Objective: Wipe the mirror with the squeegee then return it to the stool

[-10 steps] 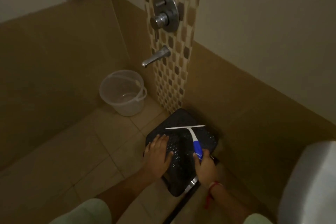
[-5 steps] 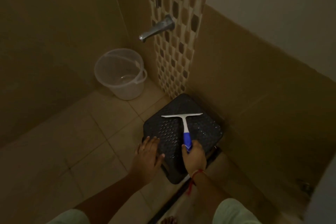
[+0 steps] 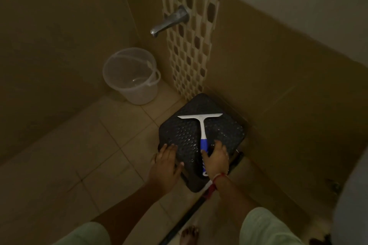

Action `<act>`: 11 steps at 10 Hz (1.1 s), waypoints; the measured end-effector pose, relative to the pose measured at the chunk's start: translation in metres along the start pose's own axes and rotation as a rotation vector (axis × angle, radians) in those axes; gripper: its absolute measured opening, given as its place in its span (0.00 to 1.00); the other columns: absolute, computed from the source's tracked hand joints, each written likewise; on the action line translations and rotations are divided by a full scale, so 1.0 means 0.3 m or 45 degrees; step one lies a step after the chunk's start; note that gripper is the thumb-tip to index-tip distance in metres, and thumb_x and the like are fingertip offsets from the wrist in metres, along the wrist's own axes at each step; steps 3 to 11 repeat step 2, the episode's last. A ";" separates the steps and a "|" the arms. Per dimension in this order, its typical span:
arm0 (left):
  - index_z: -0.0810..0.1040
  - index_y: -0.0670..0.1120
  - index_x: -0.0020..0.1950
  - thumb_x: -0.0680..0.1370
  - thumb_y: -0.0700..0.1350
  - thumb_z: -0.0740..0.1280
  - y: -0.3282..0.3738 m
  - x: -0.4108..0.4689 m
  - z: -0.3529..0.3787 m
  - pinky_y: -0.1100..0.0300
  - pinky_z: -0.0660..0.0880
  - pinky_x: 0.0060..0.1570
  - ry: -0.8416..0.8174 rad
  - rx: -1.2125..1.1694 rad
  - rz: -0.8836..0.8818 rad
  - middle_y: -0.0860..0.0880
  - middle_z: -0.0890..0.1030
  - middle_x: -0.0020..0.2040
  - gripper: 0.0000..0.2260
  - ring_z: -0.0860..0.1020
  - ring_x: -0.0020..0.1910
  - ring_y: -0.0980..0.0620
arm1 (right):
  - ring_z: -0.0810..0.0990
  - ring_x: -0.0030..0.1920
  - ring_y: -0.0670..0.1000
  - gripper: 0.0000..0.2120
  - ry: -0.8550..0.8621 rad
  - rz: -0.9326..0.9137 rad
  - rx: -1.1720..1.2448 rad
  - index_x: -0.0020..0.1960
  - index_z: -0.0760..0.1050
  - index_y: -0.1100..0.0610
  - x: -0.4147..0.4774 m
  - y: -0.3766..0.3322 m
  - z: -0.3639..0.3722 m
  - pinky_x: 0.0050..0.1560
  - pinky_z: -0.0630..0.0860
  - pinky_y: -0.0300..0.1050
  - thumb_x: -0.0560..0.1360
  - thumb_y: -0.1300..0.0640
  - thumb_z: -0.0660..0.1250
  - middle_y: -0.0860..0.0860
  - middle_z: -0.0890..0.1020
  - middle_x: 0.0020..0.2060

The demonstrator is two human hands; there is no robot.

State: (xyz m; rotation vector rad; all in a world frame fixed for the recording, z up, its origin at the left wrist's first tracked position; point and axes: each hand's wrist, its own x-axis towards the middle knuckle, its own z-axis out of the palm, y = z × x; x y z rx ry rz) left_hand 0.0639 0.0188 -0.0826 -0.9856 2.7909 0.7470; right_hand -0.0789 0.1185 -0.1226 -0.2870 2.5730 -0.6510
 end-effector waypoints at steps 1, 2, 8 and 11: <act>0.58 0.47 0.74 0.78 0.54 0.60 0.066 0.021 -0.088 0.48 0.56 0.71 0.036 -0.113 0.000 0.48 0.62 0.74 0.27 0.54 0.75 0.50 | 0.72 0.61 0.55 0.24 0.092 -0.105 0.167 0.66 0.67 0.56 -0.052 -0.043 -0.113 0.58 0.73 0.49 0.72 0.55 0.68 0.57 0.70 0.63; 0.61 0.46 0.72 0.77 0.51 0.63 0.168 0.022 -0.242 0.46 0.58 0.70 0.083 -0.224 0.039 0.46 0.65 0.72 0.26 0.58 0.73 0.47 | 0.74 0.56 0.52 0.19 0.153 -0.209 0.347 0.63 0.70 0.55 -0.128 -0.094 -0.255 0.55 0.73 0.44 0.73 0.56 0.67 0.54 0.72 0.60; 0.61 0.46 0.72 0.77 0.51 0.63 0.168 0.022 -0.242 0.46 0.58 0.70 0.083 -0.224 0.039 0.46 0.65 0.72 0.26 0.58 0.73 0.47 | 0.74 0.56 0.52 0.19 0.153 -0.209 0.347 0.63 0.70 0.55 -0.128 -0.094 -0.255 0.55 0.73 0.44 0.73 0.56 0.67 0.54 0.72 0.60; 0.61 0.46 0.72 0.77 0.51 0.63 0.168 0.022 -0.242 0.46 0.58 0.70 0.083 -0.224 0.039 0.46 0.65 0.72 0.26 0.58 0.73 0.47 | 0.74 0.56 0.52 0.19 0.153 -0.209 0.347 0.63 0.70 0.55 -0.128 -0.094 -0.255 0.55 0.73 0.44 0.73 0.56 0.67 0.54 0.72 0.60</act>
